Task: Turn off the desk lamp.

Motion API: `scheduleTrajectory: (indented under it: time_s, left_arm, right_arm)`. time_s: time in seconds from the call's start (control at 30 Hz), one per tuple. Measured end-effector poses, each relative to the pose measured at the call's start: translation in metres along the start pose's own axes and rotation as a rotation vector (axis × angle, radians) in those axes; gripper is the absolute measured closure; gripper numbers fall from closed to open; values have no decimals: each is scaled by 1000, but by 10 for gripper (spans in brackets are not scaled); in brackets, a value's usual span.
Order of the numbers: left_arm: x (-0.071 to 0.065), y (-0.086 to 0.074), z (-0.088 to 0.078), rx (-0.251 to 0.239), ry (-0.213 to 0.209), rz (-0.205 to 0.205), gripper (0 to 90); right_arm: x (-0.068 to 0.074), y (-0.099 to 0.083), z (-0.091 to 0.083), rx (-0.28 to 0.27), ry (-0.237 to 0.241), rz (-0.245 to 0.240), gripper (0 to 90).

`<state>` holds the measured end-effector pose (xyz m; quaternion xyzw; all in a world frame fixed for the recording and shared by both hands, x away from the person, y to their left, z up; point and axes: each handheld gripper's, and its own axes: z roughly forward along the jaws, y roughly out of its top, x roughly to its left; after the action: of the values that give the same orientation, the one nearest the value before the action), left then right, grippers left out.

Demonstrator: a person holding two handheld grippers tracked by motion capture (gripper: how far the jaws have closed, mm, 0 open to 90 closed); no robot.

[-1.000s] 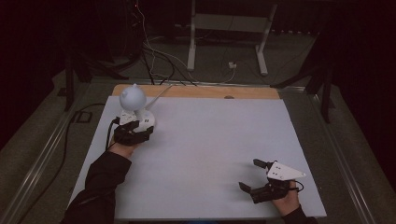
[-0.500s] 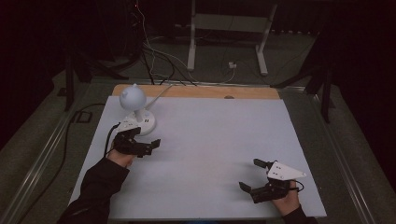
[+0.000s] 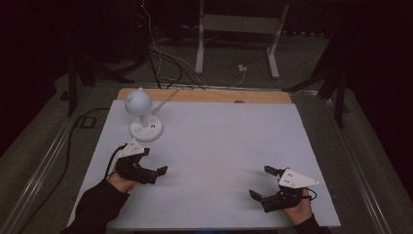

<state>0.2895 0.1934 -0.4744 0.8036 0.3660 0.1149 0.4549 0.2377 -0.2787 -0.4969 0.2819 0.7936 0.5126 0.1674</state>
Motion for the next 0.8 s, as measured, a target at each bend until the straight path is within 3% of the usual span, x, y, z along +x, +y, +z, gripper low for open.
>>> scheduleTrajectory:
  time_s: [0.2,0.43,0.8]
  left_arm:
    - [-6,-13,-6,11,-39,37,4]
    - [-10,-29,-12,44,-50,90,4]
    - [-9,-52,-13,56,-62,85,4]
  right_arm:
    - [0,0,0,-2,-1,2,0]
    - [0,0,1,2,0,0,0]
    - [1,-1,2,9,5,1,0]
